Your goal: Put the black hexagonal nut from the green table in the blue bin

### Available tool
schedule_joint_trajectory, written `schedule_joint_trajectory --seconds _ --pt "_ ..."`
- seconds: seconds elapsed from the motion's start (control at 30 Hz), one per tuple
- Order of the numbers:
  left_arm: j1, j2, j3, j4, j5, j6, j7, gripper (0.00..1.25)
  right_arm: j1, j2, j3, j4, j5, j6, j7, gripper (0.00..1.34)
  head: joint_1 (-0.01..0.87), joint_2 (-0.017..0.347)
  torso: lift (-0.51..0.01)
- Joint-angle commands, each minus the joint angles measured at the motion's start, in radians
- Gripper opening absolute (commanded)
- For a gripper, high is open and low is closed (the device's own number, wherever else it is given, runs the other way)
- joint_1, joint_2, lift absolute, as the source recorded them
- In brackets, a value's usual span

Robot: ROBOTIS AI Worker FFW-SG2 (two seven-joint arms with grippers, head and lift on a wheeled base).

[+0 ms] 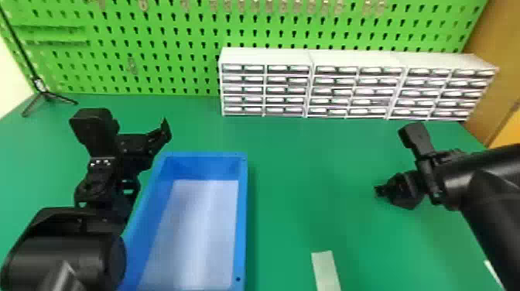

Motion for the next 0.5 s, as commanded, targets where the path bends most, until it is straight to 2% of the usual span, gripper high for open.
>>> schedule_joint_trajectory --seconds 0.0,0.47 --pt "-0.001 0.0 0.0 0.0 -0.001 0.0 0.0 1.06 -0.01 0.005 -0.002 0.029 0.003 -0.027 -0.001 1.0 0.686 0.028 -0.096" --pt "-0.001 0.0 0.0 0.0 0.0 0.0 0.0 1.06 -0.015 0.006 -0.003 0.074 0.014 -0.047 -0.001 1.0 0.686 0.028 -0.096"
